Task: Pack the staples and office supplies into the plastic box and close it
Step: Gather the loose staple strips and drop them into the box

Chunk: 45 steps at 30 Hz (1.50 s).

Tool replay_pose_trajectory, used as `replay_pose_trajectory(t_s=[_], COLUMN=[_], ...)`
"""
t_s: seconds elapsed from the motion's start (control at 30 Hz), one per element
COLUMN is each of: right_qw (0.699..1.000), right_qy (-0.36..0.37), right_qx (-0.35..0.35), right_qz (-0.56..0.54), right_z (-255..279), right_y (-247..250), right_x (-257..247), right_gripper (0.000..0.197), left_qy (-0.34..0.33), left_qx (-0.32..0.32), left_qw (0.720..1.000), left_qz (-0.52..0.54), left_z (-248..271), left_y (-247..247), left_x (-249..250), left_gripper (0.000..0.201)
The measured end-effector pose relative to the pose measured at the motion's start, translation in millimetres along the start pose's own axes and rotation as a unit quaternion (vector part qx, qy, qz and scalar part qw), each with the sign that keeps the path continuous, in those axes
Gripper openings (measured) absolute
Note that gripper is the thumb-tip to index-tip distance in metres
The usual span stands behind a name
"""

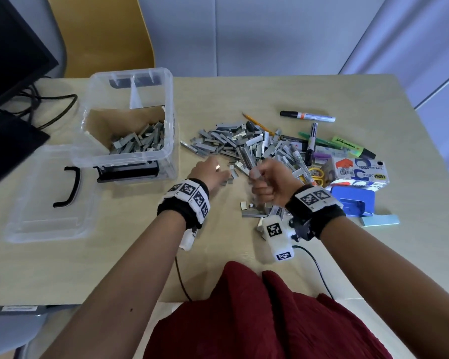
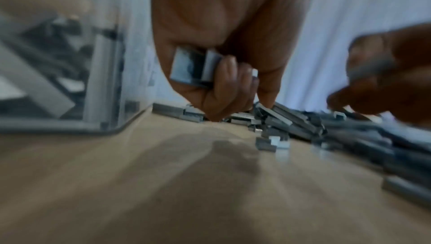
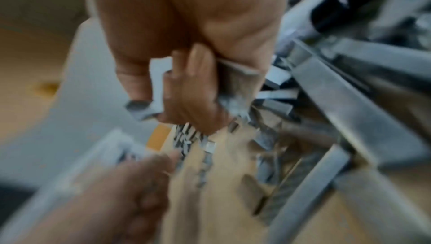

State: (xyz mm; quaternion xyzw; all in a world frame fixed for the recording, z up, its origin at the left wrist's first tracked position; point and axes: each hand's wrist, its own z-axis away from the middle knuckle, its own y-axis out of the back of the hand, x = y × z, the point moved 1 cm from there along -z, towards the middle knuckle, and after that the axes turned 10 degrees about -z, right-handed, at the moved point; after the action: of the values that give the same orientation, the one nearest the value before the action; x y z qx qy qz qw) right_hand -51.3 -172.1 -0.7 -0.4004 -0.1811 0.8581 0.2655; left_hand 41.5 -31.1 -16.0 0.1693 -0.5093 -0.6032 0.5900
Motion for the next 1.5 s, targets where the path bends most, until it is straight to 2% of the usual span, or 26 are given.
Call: replay_pose_trajectory(t_s=[0.07,0.13,0.2,0.23,0.27,0.33,0.37,0.4,0.43,0.53,0.6,0.67,0.73,0.8,0.87,0.93,0.97,1.03,1.07,1.1,1.17,1.23,1.33,1.4,1.47,1.5], right_qw=[0.994,0.993,0.992,0.977,0.943,0.833,0.783,0.746,0.723,0.664,0.621,0.607,0.614,0.636,0.682,0.754,0.807,0.928,0.966,0.985,0.997,0.995,0.989,0.986,0.983,0.982], right_qy=[0.045,0.075,0.087,0.095,0.107,0.127,0.120,0.106,0.092,0.067,0.068,0.067,0.059,0.062,0.066,0.074,0.074,0.061,0.058,0.061,0.072,0.075,0.073,0.070,0.060,0.056], right_qx=[-0.026,0.007,0.080,0.112,0.131,0.118,0.103,0.096,0.091,0.072,0.068,0.077,0.081,0.082,0.084,0.099,0.111,0.109,0.093,0.074,0.026,-0.029,-0.081,-0.101,-0.110,-0.112], right_qz=[-0.101,-0.086,0.043,0.156,0.288,0.525,0.601,0.650,0.679,0.741,0.778,0.788,0.783,0.765,0.723,0.645,0.575,0.350,0.234,0.140,0.019,-0.054,-0.105,-0.116,-0.135,-0.142], right_z=[7.3,9.5,9.9,9.5,9.0,7.8,8.0,8.2,9.3,12.1,12.6,11.2,9.1,5.3,0.2,-2.0,-2.2,-0.9,-0.2,-0.5,-2.4,-5.5,-11.5,-16.7,-22.5,-25.3], right_y=[1.6,2.4,1.7,0.5,-1.1,-4.9,-6.3,-7.7,-9.9,-15.1,-18.7,-19.5,-19.8,-18.2,-14.1,-11.3,-9.7,-9.7,-12.2,-16.0,-29.9,-50.9,-88.5,-116.0,-141.4,-153.0], right_x=[-0.7,-0.1,0.9,2.1,3.6,8.5,11.7,15.1,17.6,23.4,26.1,27.6,27.2,26.0,23.9,19.9,17.6,12.5,9.6,6.8,1.4,-5.3,-18.5,-29.0,-39.6,-43.8], right_gripper=[0.013,0.021,0.038,0.043,0.045,0.041,0.035,0.025,0.018,0.027,0.024,0.023,0.021,0.015,0.014,0.015,0.018,0.023,0.028,0.032,0.035,0.042,0.041,0.043,0.041,0.036], left_qy=[-0.016,-0.040,-0.058,-0.062,-0.065,-0.088,-0.102,-0.112,-0.118,-0.106,-0.064,0.001,0.053,0.071,0.054,0.028,0.015,-0.021,-0.038,-0.051,-0.059,-0.039,0.030,0.085,0.146,0.176], left_qx=[-0.010,-0.005,-0.004,-0.001,0.005,0.022,0.028,0.033,0.035,0.039,0.042,0.038,0.023,0.001,-0.032,-0.069,-0.088,-0.114,-0.121,-0.124,-0.110,-0.077,-0.006,0.064,0.114,0.124], left_qw=[0.994,0.980,0.970,0.968,0.967,0.959,0.954,0.949,0.947,0.956,0.981,0.999,0.986,0.947,0.897,0.828,0.794,0.743,0.721,0.699,0.662,0.628,0.566,0.539,0.548,0.566], left_qz=[-0.111,-0.197,-0.237,-0.242,-0.247,-0.267,-0.281,-0.292,-0.297,-0.272,-0.181,-0.024,0.153,0.314,0.438,0.555,0.601,0.659,0.682,0.702,0.739,0.773,0.824,0.836,0.815,0.796], left_z=[-0.4,0.3,3.2,5.3,7.1,9.1,10.1,11.3,11.7,11.1,9.1,6.2,4.4,6.8,12.8,22.4,27.6,38.2,43.0,47.6,54.3,56.9,53.6,47.2,42.9,43.3], left_y=[-3.3,-8.3,-14.7,-16.7,-17.9,-20.0,-20.5,-20.8,-21.4,-23.9,-22.5,-17.0,-9.7,-1.7,7.5,20.0,27.2,43.8,52.5,62.4,84.7,108.1,138.6,153.3,163.0,167.0], left_x=[2.2,5.0,6.9,7.0,6.4,4.7,3.8,2.7,1.8,0.1,-1.5,-4.4,-7.7,-8.5,-6.6,-2.5,-0.6,3.6,5.0,5.4,2.3,-7.3,-33.4,-54.6,-73.0,-78.4], left_gripper=[0.053,0.061,0.055,0.049,0.042,0.029,0.025,0.023,0.022,0.020,0.019,0.023,0.019,0.020,0.028,0.028,0.029,0.032,0.033,0.033,0.033,0.034,0.035,0.035,0.033,0.031])
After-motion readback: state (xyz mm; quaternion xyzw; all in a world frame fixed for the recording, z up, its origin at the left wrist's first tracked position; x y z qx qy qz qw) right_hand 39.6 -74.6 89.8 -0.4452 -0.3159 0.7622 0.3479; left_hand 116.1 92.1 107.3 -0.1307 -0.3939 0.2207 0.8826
